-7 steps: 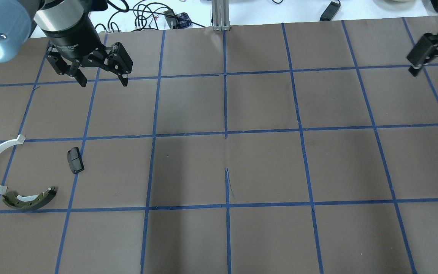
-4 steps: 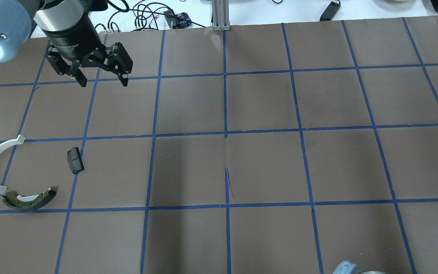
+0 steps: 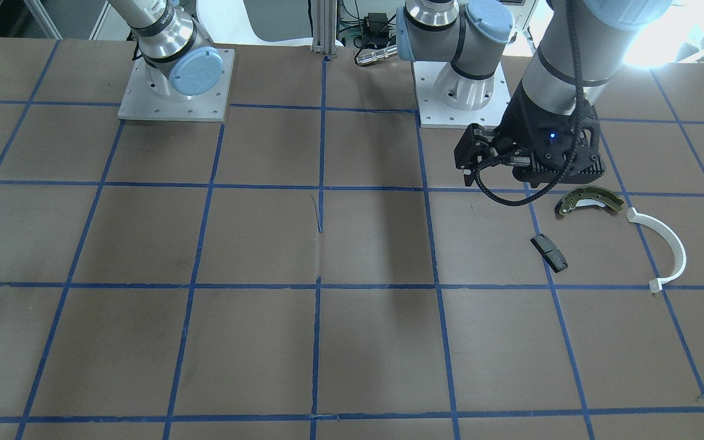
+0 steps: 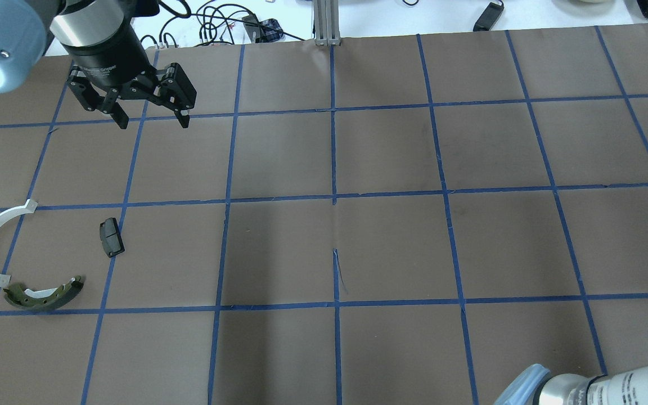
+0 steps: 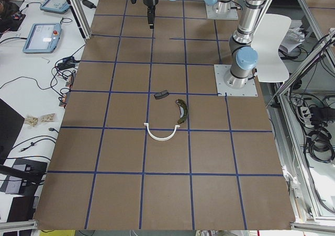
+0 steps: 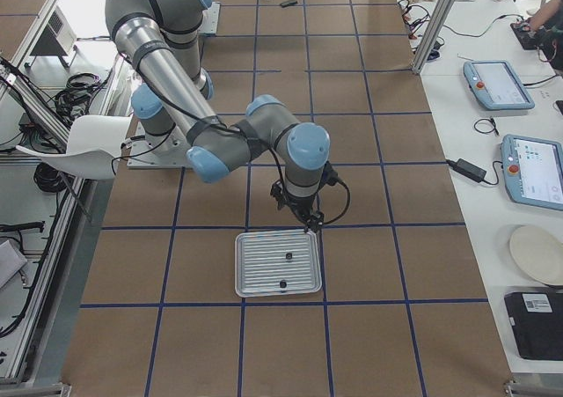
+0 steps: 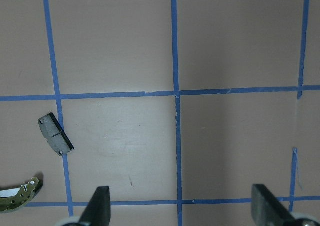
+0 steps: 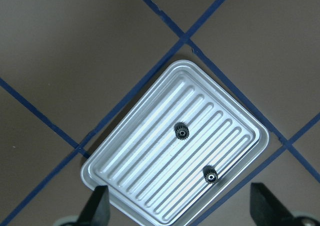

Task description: Place bearing gear from tray to pile

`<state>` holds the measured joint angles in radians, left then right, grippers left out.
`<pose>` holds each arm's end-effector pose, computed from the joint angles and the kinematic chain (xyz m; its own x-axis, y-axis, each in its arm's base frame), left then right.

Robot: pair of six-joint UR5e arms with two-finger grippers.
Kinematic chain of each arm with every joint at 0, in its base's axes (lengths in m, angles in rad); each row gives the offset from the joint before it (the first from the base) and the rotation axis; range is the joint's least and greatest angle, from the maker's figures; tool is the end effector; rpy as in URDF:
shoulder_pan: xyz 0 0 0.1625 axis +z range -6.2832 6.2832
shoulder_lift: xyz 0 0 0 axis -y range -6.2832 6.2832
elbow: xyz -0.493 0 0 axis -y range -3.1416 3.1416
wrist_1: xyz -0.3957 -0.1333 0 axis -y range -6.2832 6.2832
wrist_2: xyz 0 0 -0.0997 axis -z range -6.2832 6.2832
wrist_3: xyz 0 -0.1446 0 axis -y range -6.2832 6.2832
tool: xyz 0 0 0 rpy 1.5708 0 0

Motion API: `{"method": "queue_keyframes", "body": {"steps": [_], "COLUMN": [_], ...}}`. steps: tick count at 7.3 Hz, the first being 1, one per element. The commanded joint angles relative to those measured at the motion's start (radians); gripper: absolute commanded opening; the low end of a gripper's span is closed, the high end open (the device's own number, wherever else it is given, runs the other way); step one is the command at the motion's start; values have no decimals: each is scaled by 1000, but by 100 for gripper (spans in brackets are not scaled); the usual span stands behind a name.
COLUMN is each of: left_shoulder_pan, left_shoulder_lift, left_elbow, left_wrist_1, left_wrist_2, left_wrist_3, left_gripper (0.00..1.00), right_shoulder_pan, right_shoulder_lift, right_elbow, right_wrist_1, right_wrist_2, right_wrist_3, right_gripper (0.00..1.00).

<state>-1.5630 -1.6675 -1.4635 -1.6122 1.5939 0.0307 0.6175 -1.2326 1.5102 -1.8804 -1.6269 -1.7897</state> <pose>-0.1258 -0.5395 0.5098 -0.9995 0.0236 -0.0221 0.0229 0.9992 0.0315 -0.4562 -0.4775 0.3780 -0.6702 -0.7419 0.0191 -0.7398 0.6700 0.0617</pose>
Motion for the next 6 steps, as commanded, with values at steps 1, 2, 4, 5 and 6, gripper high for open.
{"method": "queue_keyframes", "body": {"steps": [1,2,4,5,6], "left_shoulder_pan": [0,0,0,0,0], "left_shoulder_lift": [0,0,0,0,0], "left_elbow": [0,0,0,0,0], "left_wrist_1": [0,0,0,0,0], "left_wrist_2": [0,0,0,0,0], "left_wrist_3": [0,0,0,0,0], "left_gripper": [100,100,100,100,100], "right_shoulder_pan": [-74,-102,-105,-104,-105], "right_shoulder_lift": [109,139,195,212,237], "right_elbow": [45,66,70,68,68], "right_wrist_1": [-178,-230,-301,-313,-353], "right_wrist_2": [27,63,73,71,73], "right_wrist_3": [-210,-270,-451,-495,-546], "right_gripper": [97,96,93,93,92]}}
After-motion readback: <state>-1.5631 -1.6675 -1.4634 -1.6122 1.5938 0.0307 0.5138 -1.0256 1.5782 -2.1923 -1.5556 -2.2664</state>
